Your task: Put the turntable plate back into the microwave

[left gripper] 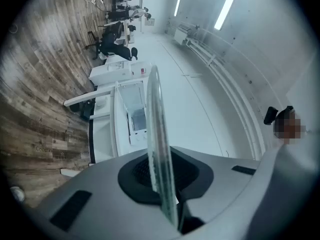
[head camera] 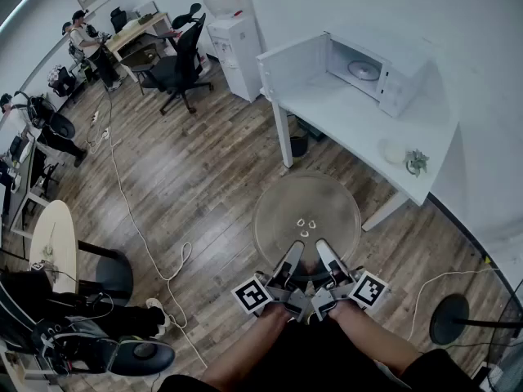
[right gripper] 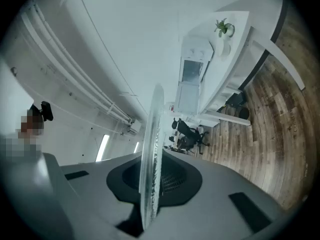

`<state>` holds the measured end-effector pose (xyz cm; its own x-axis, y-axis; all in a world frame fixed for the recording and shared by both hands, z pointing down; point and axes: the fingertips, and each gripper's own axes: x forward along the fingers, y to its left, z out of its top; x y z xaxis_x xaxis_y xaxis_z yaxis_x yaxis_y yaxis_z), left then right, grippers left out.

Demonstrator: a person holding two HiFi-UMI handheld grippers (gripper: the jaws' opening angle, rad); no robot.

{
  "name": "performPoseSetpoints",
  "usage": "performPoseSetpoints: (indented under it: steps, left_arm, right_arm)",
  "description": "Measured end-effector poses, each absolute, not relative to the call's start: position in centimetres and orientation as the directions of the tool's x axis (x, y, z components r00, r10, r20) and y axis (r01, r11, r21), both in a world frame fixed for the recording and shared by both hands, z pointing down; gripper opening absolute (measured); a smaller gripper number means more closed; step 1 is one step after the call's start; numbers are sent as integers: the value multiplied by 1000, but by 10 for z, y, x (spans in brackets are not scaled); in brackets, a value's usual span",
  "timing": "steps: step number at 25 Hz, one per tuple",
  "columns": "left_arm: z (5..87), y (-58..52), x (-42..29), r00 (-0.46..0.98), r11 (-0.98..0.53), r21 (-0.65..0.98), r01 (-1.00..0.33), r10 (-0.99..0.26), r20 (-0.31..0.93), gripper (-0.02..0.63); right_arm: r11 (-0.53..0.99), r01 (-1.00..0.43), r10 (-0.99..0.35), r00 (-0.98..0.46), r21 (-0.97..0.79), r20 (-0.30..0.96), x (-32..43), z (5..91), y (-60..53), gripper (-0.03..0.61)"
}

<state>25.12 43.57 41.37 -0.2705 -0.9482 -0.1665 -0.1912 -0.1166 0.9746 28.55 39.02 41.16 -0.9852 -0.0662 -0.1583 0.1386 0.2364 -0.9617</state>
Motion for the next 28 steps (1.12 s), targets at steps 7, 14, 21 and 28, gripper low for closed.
performPoseSetpoints:
  steps: [7,14,21,28]
  left_arm:
    - [414,433,251,-273,-106,975,-196,-949,-158,41]
    - [415,406,251,-286,-86,969,-232,-946,-153,41]
    - [421,377,246,-288,-83,970,-229,-946,-148,43]
    - [423,347,209,-275,-105,969,-223,-947,-166,43]
  right_arm:
    - [235,143,-66,-984,-961,-163,285,411,387,43]
    - [223,169,-55,-981,-960,-185,284,411,358,46]
    - [226,144,-69,-984,-964,-163,279,418,329,49]
    - [247,136,-79,-984,-960,-159,243,419,299,49]
